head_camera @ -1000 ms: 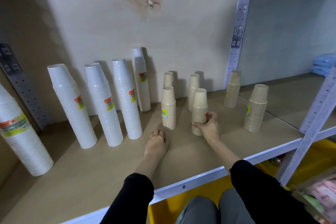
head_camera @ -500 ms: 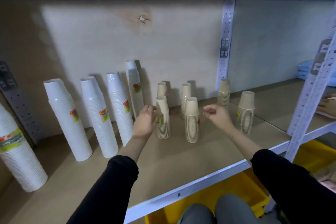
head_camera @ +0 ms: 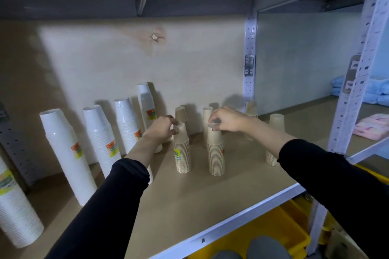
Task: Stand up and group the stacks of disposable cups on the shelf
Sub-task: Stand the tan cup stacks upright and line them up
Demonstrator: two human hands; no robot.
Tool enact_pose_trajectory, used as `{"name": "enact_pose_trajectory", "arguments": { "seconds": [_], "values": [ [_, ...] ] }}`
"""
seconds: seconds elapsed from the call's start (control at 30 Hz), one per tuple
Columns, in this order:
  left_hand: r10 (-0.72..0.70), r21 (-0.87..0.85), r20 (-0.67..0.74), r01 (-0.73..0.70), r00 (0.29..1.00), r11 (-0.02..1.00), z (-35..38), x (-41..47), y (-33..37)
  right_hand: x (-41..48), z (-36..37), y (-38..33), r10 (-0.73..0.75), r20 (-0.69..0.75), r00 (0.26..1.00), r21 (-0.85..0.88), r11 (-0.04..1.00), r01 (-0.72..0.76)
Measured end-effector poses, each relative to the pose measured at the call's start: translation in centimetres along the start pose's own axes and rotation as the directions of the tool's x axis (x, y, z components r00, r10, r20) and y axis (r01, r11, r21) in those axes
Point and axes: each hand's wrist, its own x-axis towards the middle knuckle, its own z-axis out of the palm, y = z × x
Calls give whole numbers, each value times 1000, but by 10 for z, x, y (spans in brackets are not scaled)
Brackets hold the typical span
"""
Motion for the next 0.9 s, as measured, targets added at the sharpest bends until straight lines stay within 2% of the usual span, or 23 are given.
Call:
{"name": "enact_pose_trajectory", "arguments": {
  "seconds": [0.13,0.33,0.6,0.73,0.9],
  "values": [
    [14,-5,18,-14,1000,1000,3,2,2,3,8,-6,40,45,998,-12,999,-39],
    [24,-36,-21,-25,1000,999,5,2,5,4,15,-11,97,-56,994,65,994,-93],
    [10,-73,-45,-13,999,997,4,-1,15,7,24,-29,208,-188,960,-86,970,-227],
    [-6,-116,-30,2,1000,993,-1,-3,14,7,9,-21,243,-112,964,-5,970,-245],
    [-15,-122,-3,15,1000,992,-3,-2,12,2,-1,-5,190,32,981,44,981,-192]
  ]
}}
